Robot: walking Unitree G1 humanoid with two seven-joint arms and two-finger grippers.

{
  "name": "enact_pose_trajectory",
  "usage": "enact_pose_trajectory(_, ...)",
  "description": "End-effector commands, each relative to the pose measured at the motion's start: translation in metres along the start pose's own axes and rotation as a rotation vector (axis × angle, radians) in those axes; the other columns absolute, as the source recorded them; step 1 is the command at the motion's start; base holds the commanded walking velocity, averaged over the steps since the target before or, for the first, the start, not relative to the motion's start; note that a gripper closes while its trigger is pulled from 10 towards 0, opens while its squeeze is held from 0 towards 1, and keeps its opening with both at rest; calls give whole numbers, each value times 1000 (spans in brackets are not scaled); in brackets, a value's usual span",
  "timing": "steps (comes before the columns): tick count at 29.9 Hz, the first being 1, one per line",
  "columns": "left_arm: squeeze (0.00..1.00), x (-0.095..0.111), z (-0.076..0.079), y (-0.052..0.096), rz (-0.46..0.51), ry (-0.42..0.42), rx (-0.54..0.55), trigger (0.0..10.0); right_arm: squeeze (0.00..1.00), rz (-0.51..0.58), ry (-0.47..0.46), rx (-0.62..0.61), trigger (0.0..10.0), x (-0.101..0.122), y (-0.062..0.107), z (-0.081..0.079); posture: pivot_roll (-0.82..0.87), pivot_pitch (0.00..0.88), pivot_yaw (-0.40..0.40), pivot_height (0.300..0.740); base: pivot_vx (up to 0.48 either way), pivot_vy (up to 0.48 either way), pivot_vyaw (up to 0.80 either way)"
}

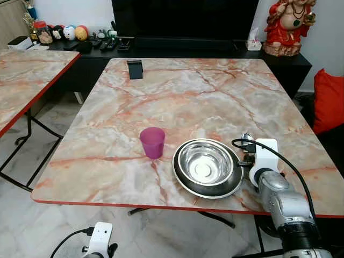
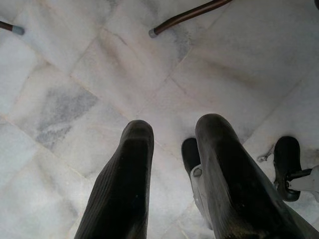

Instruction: Setting the table

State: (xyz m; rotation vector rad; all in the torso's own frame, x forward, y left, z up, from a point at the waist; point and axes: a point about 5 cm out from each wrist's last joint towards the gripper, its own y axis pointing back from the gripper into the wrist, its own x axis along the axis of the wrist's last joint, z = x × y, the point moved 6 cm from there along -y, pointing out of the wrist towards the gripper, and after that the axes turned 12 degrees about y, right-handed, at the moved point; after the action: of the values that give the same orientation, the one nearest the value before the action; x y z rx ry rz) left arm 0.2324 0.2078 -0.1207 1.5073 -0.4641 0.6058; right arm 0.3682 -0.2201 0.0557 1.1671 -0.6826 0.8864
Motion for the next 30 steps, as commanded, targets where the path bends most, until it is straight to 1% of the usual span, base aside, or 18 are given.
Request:
enact_pose_trajectory(1,0,-2,-5,1,-15,-7,10,10000,0,-16,8,4,10000,-3,-2,-2,-11,0,-7,740,0,0,0)
enact_pose_trajectory(14,0,-2,-1,0,-11,-9,4,10000,0,-17,14,21,10000,-4,-2,-7,-8,0,-8,740,0,0,0)
enact_pose_trajectory(30,0,-1,-3,0,-12,-11,7,10000,12,-21,25,25,10000,-5,-2,-9,-6,0,-8,740,0,0,0)
